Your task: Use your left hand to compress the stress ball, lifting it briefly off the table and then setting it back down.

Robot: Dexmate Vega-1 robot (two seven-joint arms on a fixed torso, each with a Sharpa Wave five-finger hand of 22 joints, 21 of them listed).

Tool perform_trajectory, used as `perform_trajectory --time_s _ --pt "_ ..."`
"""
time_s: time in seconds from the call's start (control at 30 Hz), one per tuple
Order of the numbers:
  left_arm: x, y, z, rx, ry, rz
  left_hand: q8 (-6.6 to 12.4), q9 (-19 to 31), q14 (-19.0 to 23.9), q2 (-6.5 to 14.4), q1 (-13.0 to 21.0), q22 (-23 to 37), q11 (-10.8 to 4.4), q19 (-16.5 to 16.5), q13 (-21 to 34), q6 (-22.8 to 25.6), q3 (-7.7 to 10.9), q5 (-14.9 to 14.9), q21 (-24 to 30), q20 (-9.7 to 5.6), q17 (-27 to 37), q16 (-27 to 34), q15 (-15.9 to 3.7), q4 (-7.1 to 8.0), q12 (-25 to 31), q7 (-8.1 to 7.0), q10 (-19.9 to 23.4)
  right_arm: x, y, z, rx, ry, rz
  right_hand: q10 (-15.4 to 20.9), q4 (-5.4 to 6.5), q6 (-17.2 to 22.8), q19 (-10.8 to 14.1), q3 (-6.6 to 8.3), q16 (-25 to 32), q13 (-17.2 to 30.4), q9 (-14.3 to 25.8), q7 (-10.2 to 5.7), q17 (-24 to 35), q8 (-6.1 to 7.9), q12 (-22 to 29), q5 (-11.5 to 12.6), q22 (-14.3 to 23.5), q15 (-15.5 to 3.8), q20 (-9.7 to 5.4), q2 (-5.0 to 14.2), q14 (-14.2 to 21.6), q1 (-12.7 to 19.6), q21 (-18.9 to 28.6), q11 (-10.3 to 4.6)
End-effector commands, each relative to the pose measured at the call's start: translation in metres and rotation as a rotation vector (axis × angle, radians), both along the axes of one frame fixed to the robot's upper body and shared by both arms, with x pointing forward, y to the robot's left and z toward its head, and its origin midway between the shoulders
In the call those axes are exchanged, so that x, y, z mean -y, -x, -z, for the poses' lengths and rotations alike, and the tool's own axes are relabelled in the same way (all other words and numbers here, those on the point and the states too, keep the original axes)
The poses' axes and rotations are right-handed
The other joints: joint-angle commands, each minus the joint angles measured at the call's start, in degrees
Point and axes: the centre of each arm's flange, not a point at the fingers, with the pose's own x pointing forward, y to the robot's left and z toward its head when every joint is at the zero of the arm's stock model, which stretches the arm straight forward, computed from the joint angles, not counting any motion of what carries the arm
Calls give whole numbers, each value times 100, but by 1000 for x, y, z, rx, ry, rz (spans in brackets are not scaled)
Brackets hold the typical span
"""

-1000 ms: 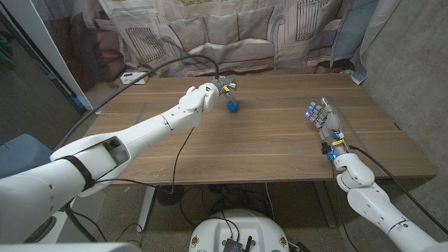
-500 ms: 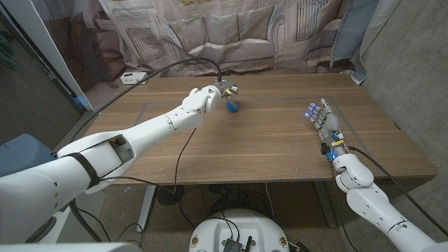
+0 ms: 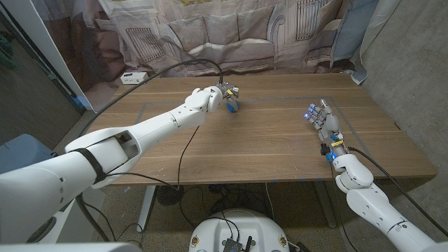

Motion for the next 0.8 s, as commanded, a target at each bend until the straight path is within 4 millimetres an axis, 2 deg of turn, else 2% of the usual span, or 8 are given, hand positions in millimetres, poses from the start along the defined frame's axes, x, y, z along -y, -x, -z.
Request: perform_trajectory --time_s 0.03,0.37,0.8 --pt "5 -12 3 -14 30 28 4 15 15 64 19 12 -1 -21 10 -21 -20 -1 -22 42 11 5 74 -29 11 -22 -7 1 1 0 -5 5 3 31 -13 41 45 -8 -32 9 31 -2 18 -11 -18 -20 18 3 1 9 36 45 16 18" --pt "15 -22 7 -26 34 51 14 17 20 91 64 12 -10 -26 14 -4 -8 5 -32 43 10 8 98 -47 16 -17 4 1 1 -2 -14 15 2 30 -11 39 69 -12 -33 9 31 -1 19 -13 -21 -21 18 10 9 8 39 45 21 19" --pt "10 -30 2 -27 21 11 17 19 30 128 140 15 5 -15 22 -1 7 14 -40 44 7 10 128 -74 11 -35 -11 0 -1 -2 -31 5 3 34 -5 43 74 -17 -33 9 31 -4 22 -13 -23 -23 18 11 18 11 43 38 17 22"
